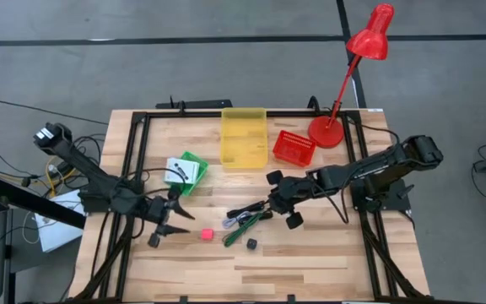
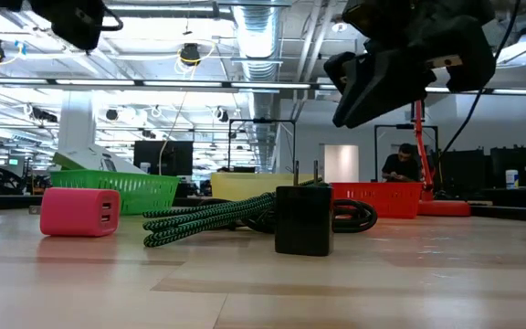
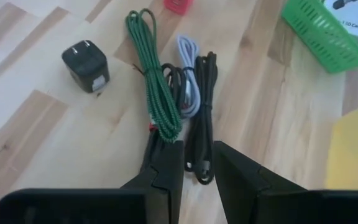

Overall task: Pick and place items into bin
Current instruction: Put the green charger cable into the yellow bin

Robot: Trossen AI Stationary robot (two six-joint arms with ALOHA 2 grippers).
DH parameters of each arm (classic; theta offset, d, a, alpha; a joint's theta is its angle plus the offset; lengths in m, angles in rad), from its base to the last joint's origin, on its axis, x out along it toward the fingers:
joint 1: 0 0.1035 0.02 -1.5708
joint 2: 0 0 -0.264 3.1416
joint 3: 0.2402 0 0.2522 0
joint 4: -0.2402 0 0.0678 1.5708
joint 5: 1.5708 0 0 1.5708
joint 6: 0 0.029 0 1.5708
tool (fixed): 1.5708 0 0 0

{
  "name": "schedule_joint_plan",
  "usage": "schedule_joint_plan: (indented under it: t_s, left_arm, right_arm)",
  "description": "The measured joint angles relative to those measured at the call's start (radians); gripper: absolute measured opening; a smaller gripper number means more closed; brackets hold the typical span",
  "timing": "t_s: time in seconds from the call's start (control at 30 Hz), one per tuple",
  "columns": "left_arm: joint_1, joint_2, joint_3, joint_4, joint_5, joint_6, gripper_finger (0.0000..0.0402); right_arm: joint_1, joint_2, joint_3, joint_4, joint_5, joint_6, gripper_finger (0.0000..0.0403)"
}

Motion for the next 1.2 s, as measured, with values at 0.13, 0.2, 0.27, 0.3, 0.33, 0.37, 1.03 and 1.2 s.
schedule_joint_plan:
  t_s: [0.13, 0.2, 0.27, 0.3, 0.33, 0.37, 1.03, 1.2]
  left_arm:
    - [0.027, 0.000, -0.037, 0.035, 0.037, -0.025, 0.0172]
    - [0.038, 0.002, -0.049, 0.043, 0.033, -0.036, 0.0172]
    - [0.046, 0.005, -0.058, 0.055, 0.034, -0.039, 0.0172]
    - [0.046, 0.006, -0.058, 0.062, 0.034, -0.038, 0.0172]
    - [0.046, 0.008, -0.057, 0.071, 0.034, -0.036, 0.0172]
    - [0.046, 0.010, -0.057, 0.077, 0.034, -0.031, 0.0172]
    - [0.045, 0.012, -0.057, 0.092, 0.036, -0.006, 0.0172]
    - [0.045, 0.012, -0.057, 0.091, 0.035, -0.006, 0.0172]
  right_arm:
    - [0.001, 0.047, 0.036, -0.044, 0.002, -0.004, 0.0082]
    - [0.002, 0.094, 0.071, -0.117, 0.015, -0.010, 0.0082]
    - [0.011, 0.161, 0.120, -0.160, 0.040, -0.030, 0.0082]
    - [0.015, 0.194, 0.141, -0.197, 0.055, -0.039, 0.0082]
    - [0.022, 0.229, 0.165, -0.216, 0.068, -0.046, 0.0082]
    - [0.028, 0.263, 0.192, -0.225, 0.078, -0.051, 0.0082]
    - [0.067, 0.393, 0.404, -0.350, 0.128, -0.256, 0.0082]
    - [0.066, 0.417, 0.405, -0.336, 0.096, -0.287, 0.0082]
